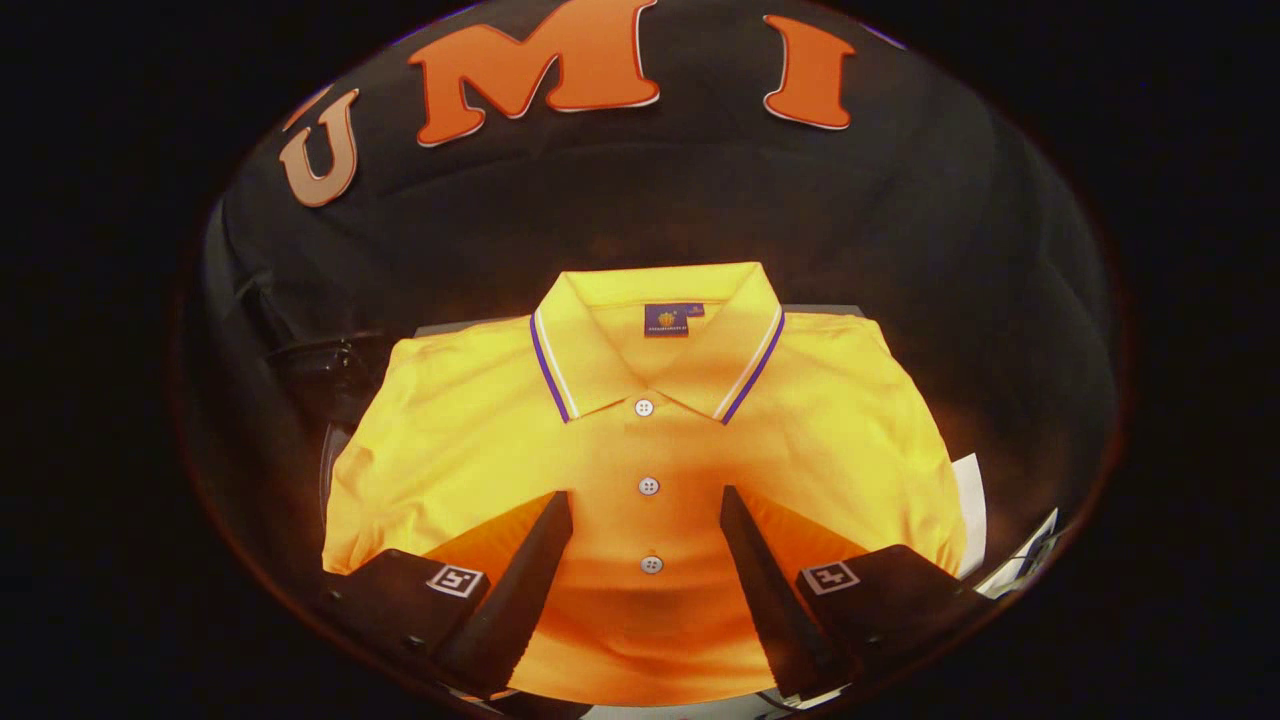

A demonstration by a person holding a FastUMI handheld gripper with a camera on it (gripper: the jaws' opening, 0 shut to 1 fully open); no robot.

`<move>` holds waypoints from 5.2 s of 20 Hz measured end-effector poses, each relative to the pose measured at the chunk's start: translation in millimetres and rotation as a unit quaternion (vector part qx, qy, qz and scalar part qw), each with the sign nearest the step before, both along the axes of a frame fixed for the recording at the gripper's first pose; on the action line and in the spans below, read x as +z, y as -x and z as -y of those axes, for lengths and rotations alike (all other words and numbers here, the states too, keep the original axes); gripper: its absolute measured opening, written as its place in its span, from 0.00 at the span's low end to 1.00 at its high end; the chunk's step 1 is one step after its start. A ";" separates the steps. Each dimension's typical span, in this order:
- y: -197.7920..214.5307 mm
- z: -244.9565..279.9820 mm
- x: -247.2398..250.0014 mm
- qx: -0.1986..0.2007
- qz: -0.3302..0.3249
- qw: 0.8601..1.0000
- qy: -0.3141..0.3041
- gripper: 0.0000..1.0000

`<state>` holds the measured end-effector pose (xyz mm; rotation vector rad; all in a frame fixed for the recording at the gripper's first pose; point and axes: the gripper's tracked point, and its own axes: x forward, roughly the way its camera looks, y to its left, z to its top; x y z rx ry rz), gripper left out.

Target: Put the clothes into the washing machine and then close the washing machine lid.

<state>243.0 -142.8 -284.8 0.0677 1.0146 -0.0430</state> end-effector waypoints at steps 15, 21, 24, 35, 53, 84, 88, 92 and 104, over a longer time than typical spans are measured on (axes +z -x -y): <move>-4.5 -4.4 1.7 0.025 -0.110 0.994 0.004 0.62; -8.8 -11.9 3.2 0.017 -0.091 0.996 0.004 0.15; -9.5 -12.8 3.5 0.006 -0.057 0.998 -0.017 0.10; -15.1 -20.5 39.8 0.004 0.070 0.991 -0.118 0.08; 39.9 -165.7 214.5 0.084 0.267 0.929 -0.243 0.08; -33.5 -379.1 -144.6 0.060 0.067 0.979 -0.183 0.08; -44.2 -376.9 -201.8 0.041 0.037 0.984 -0.169 0.08; -48.2 -373.3 -241.9 0.025 0.012 0.988 -0.151 0.08; -44.1 -365.5 -296.0 0.015 -0.026 0.994 -0.102 0.15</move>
